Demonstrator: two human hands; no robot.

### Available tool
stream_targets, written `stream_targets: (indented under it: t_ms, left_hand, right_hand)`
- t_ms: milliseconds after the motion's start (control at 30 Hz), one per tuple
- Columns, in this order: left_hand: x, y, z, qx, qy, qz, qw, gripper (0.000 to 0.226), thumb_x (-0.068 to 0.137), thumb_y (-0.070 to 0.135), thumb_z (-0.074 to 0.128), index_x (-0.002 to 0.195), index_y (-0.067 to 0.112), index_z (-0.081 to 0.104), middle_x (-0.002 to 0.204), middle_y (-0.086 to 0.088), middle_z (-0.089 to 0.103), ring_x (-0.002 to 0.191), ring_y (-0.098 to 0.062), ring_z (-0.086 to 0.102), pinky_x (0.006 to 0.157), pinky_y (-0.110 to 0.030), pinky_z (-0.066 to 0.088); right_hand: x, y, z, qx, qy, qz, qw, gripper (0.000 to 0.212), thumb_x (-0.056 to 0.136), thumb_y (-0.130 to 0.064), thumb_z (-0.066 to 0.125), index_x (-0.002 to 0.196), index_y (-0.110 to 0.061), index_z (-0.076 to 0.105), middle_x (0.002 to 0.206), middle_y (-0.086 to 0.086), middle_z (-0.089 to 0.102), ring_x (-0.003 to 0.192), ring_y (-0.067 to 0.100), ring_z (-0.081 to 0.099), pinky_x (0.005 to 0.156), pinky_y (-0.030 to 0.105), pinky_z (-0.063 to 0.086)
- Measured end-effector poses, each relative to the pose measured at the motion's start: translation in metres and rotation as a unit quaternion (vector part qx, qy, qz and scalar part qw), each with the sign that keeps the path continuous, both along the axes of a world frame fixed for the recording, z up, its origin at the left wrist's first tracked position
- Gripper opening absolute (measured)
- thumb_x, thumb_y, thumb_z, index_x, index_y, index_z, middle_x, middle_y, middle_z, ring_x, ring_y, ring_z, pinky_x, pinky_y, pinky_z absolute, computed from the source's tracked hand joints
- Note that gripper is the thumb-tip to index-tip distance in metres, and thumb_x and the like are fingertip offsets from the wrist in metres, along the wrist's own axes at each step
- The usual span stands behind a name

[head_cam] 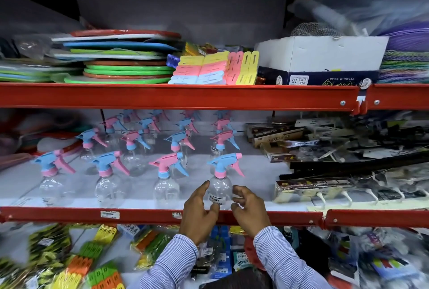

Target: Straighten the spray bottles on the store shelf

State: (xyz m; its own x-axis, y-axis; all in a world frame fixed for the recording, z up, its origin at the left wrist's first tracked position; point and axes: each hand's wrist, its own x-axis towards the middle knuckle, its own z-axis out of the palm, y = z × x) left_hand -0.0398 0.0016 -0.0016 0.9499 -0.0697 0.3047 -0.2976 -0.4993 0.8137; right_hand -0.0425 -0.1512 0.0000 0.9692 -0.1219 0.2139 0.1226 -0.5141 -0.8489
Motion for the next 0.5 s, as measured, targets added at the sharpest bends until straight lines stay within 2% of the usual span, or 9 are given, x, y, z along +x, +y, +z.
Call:
stream_targets:
  t_ms: [167,400,500]
  left_hand:
    - [-0.0007,0.001,-0.0009,-0.005,-0.006,0.005,1.0,0.059,0.082,0.02,0.058,0.139,0.022,0.043,0.142,0.001,0.051,0.127,-0.013,0.048,0.106,-0.04,0.045]
    - [-0.0024,0.003,-0.0025,0.002,-0.014,0.003,1.0,0.062,0.081,0.022,0.058,0.14,0.027,0.039,0.145,0.002,0.047,0.129,-0.015,0.047,0.108,-0.04,0.044]
    - [-0.0067,0.0039,-0.0028,0.02,-0.076,0.02,0.997,0.063,0.08,0.024,0.058,0.14,0.026,0.039,0.145,0.003,0.046,0.128,-0.014,0.047,0.11,-0.036,0.041]
  right_hand:
    - [0.0001,0.0006,-0.0005,0.002,0.004,0.003,1.0,0.045,0.08,-0.003,0.057,0.122,-0.018,0.057,0.116,-0.003,0.068,0.1,0.008,0.065,0.083,0.012,0.047]
    - [-0.0011,-0.0001,-0.0005,-0.008,0.014,0.002,1.0,0.049,0.08,-0.004,0.058,0.127,-0.017,0.053,0.125,0.001,0.064,0.108,0.012,0.062,0.093,0.022,0.047]
    - [-0.003,-0.0003,-0.0019,-0.033,-0.01,-0.041,0.999,0.054,0.079,-0.009,0.058,0.132,-0.015,0.049,0.132,0.005,0.06,0.116,0.015,0.058,0.099,0.026,0.046]
